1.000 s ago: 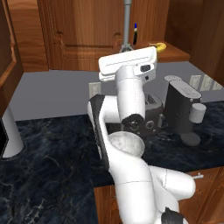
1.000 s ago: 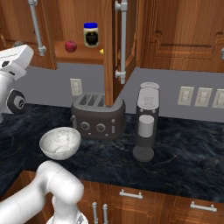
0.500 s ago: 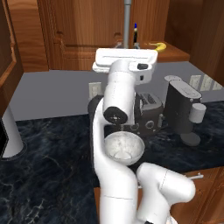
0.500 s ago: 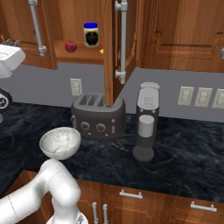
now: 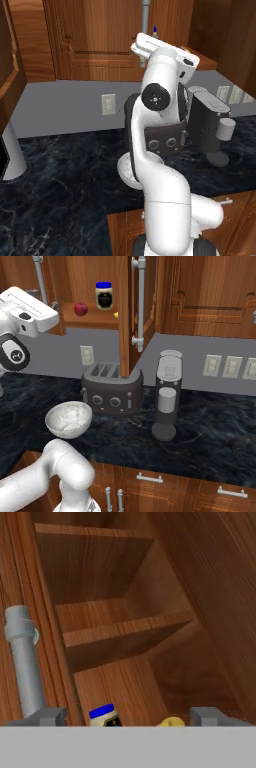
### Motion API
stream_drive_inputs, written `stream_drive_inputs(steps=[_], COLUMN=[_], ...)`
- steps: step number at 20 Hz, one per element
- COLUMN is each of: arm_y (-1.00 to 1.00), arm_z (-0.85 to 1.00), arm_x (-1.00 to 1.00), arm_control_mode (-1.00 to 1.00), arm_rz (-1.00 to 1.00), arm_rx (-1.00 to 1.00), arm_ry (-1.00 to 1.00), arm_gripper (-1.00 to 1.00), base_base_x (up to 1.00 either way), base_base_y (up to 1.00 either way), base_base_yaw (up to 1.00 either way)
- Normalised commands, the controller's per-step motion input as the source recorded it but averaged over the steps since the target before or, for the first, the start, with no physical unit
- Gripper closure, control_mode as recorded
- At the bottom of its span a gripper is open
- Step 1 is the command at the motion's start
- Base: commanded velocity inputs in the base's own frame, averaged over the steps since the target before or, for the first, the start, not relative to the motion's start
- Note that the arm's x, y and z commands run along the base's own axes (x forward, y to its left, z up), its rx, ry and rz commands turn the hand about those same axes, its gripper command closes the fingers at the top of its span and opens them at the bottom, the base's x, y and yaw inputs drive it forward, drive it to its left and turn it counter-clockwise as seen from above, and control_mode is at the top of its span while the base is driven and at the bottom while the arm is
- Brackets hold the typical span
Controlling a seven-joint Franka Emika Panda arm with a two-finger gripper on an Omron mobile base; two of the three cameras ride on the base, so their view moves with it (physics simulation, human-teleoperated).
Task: Open the cabinet. Pick the apple and banana from the cabinet and place them into the bowl. Then close the cabinet.
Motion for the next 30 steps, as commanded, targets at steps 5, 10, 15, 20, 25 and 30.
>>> stream_drive_inputs(steps=[5, 10, 15, 20, 25, 30], arm_y=[-0.54, -0.18, 0.0, 0.0, 0.0, 0.0], arm_z=[0.0, -0.13, -0.02, -0.12, -0.16, -0.29], arm_x=[0.09, 0.0, 0.25, 0.33, 0.28, 0.35], arm_control_mode=[-1.0, -1.0, -1.0, -1.0, -1.0, -1.0], arm_rz=[0.31, 0.3, 0.02, 0.05, 0.04, 0.09], arm_rx=[0.09, 0.09, 0.06, 0.1, 0.15, 0.13], arm_ry=[0.31, 0.29, 0.12, 0.13, 0.06, 0.03], arm_gripper=[-1.0, -1.0, -1.0, -1.0, -1.0, -1.0], base_base_x=[0.0, 0.0, 0.0, 0.0, 0.0, 0.0], base_base_y=[0.0, 0.0, 0.0, 0.0, 0.0, 0.0], base_base_yaw=[0.0, 0.0, 0.0, 0.0, 0.0, 0.0])
